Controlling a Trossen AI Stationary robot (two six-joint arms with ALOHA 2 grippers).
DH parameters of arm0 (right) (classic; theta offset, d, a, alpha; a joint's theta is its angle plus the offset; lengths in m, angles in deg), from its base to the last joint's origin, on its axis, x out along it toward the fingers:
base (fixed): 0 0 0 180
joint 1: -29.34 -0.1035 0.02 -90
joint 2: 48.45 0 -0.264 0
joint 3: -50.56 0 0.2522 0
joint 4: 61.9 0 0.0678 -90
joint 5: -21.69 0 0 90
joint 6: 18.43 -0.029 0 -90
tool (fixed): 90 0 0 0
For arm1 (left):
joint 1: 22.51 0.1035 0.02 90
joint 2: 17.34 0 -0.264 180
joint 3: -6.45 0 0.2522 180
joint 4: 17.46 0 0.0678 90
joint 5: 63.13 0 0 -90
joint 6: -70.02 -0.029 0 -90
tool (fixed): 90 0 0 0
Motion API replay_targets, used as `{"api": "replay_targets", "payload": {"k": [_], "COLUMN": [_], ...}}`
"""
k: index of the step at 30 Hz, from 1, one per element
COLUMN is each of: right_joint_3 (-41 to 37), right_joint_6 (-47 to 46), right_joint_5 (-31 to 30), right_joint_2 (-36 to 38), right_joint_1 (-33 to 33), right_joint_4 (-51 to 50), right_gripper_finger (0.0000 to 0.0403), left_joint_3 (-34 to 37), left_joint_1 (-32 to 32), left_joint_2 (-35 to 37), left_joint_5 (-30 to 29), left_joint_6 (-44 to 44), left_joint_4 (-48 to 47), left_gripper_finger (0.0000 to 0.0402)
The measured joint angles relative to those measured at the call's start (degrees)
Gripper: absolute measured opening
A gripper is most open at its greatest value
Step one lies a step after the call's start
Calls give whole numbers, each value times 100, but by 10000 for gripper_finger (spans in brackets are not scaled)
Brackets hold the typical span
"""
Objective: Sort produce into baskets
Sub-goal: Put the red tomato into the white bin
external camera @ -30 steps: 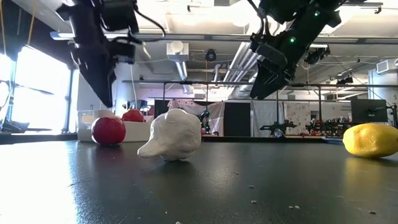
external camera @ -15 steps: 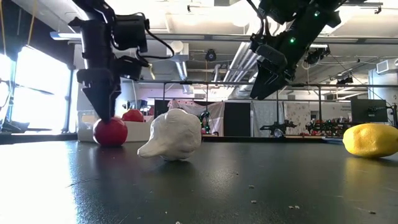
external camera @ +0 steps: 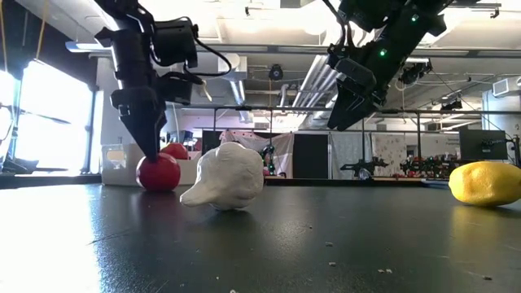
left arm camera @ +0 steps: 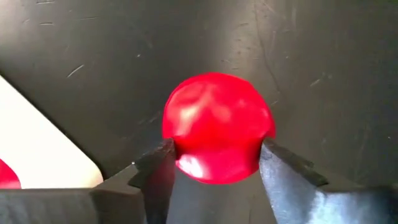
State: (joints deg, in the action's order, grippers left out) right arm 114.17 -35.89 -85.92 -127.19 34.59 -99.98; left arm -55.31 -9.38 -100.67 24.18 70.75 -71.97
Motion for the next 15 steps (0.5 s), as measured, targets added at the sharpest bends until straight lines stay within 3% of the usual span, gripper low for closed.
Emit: {"api": "replay_targets", "payload": {"k": [15], "right_joint_3": [0], "right_joint_6": [0], "right_joint_5": [-2], "right_joint_2": [0], "right_joint_1": [-4], "right_joint_4": [-72], "right_gripper_finger": [272], "left_joint_3": [-520], "left_joint_1": [-5], "left_joint_2": [35], "left_joint_5": [47], "left_joint_6": [-493], "left_joint_4": [-530], "left_gripper_finger": [100]}}
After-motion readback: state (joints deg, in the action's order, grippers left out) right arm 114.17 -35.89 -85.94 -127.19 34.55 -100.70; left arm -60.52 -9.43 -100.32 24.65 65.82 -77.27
